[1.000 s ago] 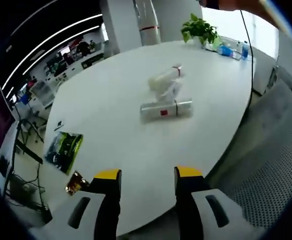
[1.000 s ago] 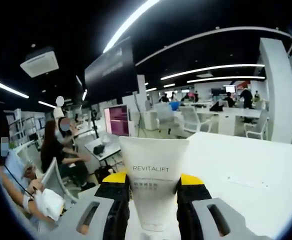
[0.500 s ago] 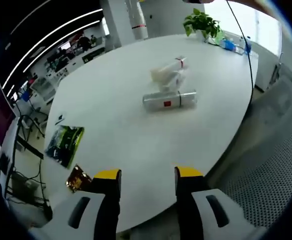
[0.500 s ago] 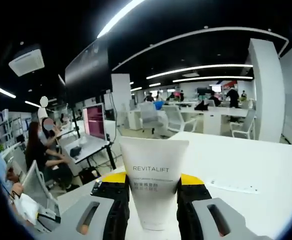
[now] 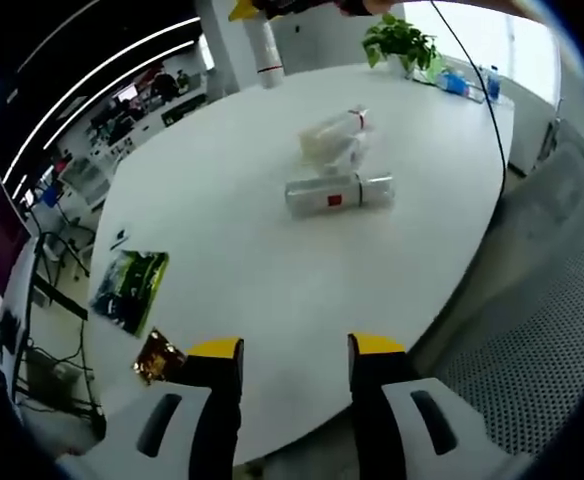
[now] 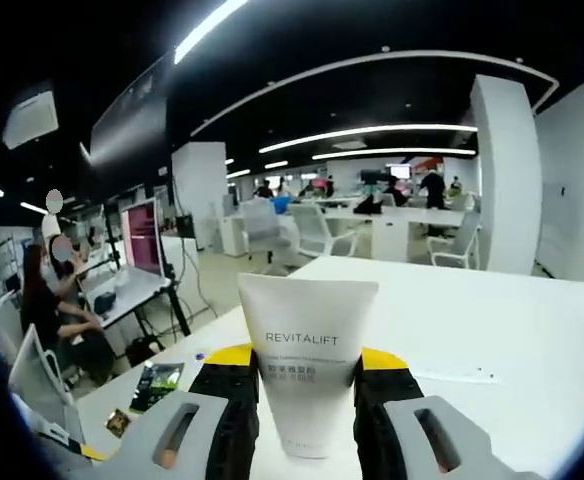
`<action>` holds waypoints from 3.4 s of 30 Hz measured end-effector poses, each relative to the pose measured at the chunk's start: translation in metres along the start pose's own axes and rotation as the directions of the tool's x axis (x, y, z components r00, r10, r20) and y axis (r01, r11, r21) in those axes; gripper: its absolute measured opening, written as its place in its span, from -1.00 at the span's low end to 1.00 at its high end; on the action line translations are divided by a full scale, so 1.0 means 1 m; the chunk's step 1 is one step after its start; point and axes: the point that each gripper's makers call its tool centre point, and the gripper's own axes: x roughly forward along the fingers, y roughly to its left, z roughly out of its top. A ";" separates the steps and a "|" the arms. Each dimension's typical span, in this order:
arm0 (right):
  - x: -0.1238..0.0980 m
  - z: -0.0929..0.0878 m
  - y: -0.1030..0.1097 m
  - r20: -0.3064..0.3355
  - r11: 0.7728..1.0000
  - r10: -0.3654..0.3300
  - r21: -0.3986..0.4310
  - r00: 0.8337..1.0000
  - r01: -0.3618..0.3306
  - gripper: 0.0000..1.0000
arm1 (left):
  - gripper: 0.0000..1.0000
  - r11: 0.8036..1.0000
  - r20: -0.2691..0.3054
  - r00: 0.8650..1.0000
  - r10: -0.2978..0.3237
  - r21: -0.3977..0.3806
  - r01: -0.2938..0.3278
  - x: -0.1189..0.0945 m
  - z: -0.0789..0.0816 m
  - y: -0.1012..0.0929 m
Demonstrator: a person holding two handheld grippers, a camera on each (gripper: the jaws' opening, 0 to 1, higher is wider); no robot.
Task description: Arrange the skincare products in the storage area until every visible bottle or jar stands upright without overlapping.
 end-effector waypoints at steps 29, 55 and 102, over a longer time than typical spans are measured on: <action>0.040 -0.057 -0.067 -0.056 0.981 -0.189 0.025 0.980 0.191 -0.39 | -0.35 0.999 -0.049 0.998 -0.040 0.015 0.041 0.005 -0.012 -0.007; 0.050 -0.090 -0.089 -0.068 0.957 -0.287 0.008 0.955 0.288 -0.38 | -0.39 0.999 -0.067 0.997 -0.049 0.020 0.051 0.006 -0.017 -0.008; -0.011 -0.084 -0.095 -0.006 0.944 -0.324 0.057 0.946 0.324 0.05 | -0.44 0.996 -0.058 0.997 -0.050 0.068 0.054 0.005 -0.013 -0.010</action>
